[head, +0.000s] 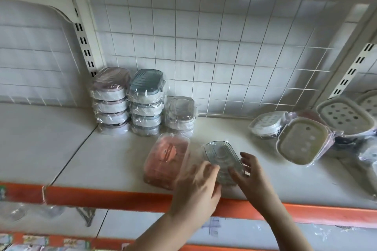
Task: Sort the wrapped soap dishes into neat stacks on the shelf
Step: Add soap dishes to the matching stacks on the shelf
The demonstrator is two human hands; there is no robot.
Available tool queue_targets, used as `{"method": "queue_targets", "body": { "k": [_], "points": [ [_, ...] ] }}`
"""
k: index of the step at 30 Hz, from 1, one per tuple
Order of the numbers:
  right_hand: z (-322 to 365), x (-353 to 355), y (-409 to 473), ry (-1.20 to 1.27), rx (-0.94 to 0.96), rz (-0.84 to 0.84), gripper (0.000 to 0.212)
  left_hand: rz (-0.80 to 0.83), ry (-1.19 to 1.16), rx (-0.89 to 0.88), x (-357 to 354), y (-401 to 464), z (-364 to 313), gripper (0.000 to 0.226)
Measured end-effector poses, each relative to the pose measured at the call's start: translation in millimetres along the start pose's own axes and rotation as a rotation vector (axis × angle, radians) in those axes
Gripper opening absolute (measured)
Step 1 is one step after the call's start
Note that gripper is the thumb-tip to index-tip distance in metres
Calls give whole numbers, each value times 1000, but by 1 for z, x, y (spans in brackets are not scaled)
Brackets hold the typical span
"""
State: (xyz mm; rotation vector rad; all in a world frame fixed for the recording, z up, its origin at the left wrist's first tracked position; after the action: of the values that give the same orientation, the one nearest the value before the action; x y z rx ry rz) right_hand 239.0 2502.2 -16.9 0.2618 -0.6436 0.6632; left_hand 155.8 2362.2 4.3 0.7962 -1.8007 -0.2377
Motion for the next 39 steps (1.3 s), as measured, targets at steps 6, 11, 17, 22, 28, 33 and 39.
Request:
{"method": "queue_targets", "body": {
  "k": [6,11,17,22,28,33,39],
  "points": [
    [-11,10,6,-14,145,134,70,76,108,68,-13,15,3,39],
    [-6,6,20,-48,157,-26,49,26,167,20,-18,34,1,51],
    [1,-4,35,-149,229,-114,29,154,218,48,-35,60,-10,37],
    [6,-13,52,-316,355,-106,27,192,259,60,-37,78,-8,38],
    [17,-18,74,-372,413,-34,45,207,371,161,-47,90,12,44],
    [24,-24,85,-390,410,-11,45,291,349,196,-46,103,25,46],
    [26,-26,93,-441,385,-46,43,329,357,182,-46,112,30,42]
  ]
}}
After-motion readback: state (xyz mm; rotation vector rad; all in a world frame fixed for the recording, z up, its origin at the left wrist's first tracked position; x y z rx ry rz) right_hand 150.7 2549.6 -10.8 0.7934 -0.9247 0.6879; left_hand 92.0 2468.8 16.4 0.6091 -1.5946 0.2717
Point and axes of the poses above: each hand's wrist, its own y-axis towards the middle knuckle, its own x-axis out of the back of the hand, z = x × y, the point moved 3 cm from there along y, towards the middle knuckle, and after that the axes turned 9 degrees about -y, right-handed, at the moved point
